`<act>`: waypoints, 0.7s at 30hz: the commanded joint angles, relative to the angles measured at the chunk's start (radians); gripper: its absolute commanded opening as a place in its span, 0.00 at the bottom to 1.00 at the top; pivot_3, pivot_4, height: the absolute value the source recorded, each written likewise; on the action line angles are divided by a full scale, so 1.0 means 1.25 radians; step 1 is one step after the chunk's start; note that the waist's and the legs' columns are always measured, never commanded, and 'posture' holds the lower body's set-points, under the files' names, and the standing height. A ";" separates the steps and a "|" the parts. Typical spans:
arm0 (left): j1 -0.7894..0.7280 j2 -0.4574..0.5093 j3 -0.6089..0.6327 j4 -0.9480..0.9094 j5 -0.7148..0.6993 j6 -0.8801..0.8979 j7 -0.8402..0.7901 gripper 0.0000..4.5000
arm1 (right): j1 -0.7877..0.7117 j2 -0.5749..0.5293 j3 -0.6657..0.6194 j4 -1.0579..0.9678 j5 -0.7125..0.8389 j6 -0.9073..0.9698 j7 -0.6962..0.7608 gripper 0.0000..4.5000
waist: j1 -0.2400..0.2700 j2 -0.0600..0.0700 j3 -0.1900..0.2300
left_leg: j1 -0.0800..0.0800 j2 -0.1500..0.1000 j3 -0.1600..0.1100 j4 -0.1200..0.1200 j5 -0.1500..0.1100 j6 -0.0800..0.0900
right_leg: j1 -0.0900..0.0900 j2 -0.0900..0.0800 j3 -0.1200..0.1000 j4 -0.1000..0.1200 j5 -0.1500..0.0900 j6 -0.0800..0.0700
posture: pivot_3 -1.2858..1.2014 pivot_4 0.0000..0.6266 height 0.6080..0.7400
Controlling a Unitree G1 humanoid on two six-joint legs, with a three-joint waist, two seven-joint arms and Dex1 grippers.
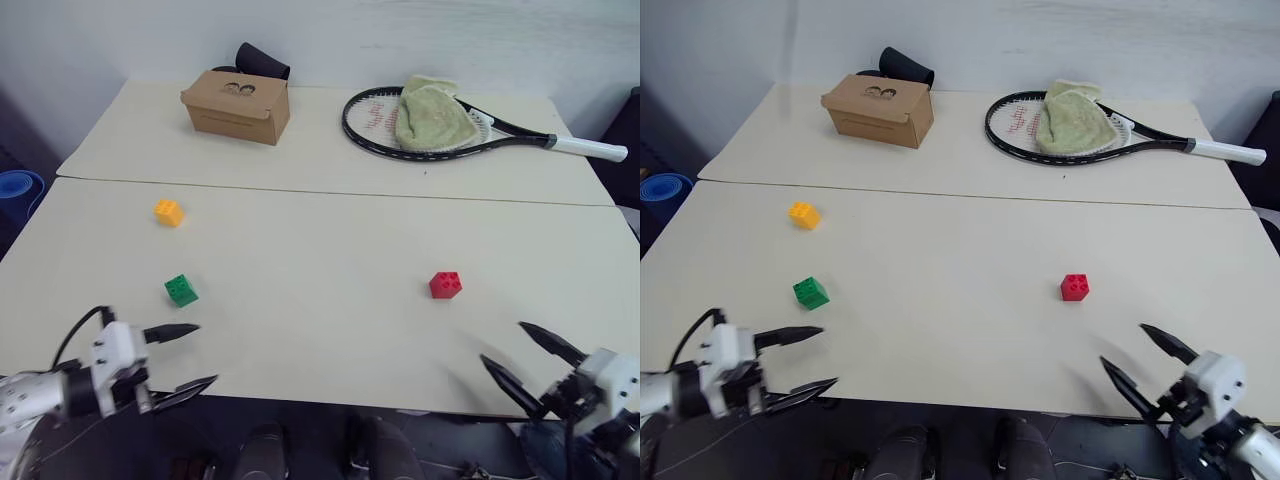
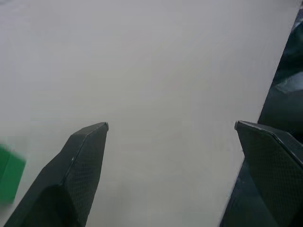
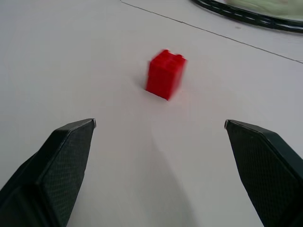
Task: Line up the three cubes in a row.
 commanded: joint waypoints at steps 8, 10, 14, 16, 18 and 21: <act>-0.094 0.003 -0.120 -0.004 -0.003 0.042 -0.034 1.00 | -0.143 0.144 0.185 -0.209 -0.116 0.171 -0.299 1.00 | -0.034 0.001 0.000 | 0.000 0.003 0.003 0.000 0.001 -0.006 | -0.001 0.004 0.006 0.002 -0.001 -0.003 | 0.52 0.24 1.00; -0.120 -0.006 -0.127 0.005 -0.007 0.044 -0.031 1.00 | -0.250 0.151 0.221 -0.202 -0.152 0.206 -0.348 1.00 | -0.036 0.001 0.000 | 0.001 0.003 0.003 0.001 0.002 -0.006 | -0.002 0.004 0.006 0.002 -0.001 -0.003 | 0.52 0.24 1.00; -0.138 -0.016 -0.136 0.008 0.000 0.038 -0.025 1.00 | -0.395 0.162 0.261 -0.135 -0.208 0.258 -0.418 1.00 | -0.040 0.000 0.000 | -0.003 0.002 0.003 0.001 0.004 -0.005 | -0.008 0.006 0.008 0.006 0.001 -0.003 | 0.52 0.24 1.00; -0.140 -0.023 -0.135 0.008 0.007 0.033 -0.014 1.00 | -0.437 0.162 0.278 -0.105 -0.224 0.282 -0.431 1.00 | -0.036 0.000 -0.001 | -0.004 0.003 0.003 0.000 0.006 -0.011 | -0.010 0.008 0.008 0.007 -0.001 -0.003 | 0.52 0.24 1.00; -0.134 -0.028 -0.133 0.005 0.018 0.024 -0.007 1.00 | -0.463 0.155 0.292 -0.083 -0.231 0.303 -0.429 1.00 | -0.037 0.000 -0.001 | -0.004 0.004 0.003 0.000 0.007 -0.011 | -0.010 0.009 0.008 0.007 -0.001 -0.003 | 0.52 0.24 1.00; -0.128 -0.038 -0.129 -0.002 0.034 0.010 0.007 1.00 | -0.481 0.148 0.296 -0.057 -0.235 0.326 -0.427 1.00 | -0.041 0.000 -0.001 | -0.004 0.003 0.005 0.001 0.005 -0.008 | -0.010 0.008 0.008 0.007 -0.001 -0.003 | 0.52 0.24 1.00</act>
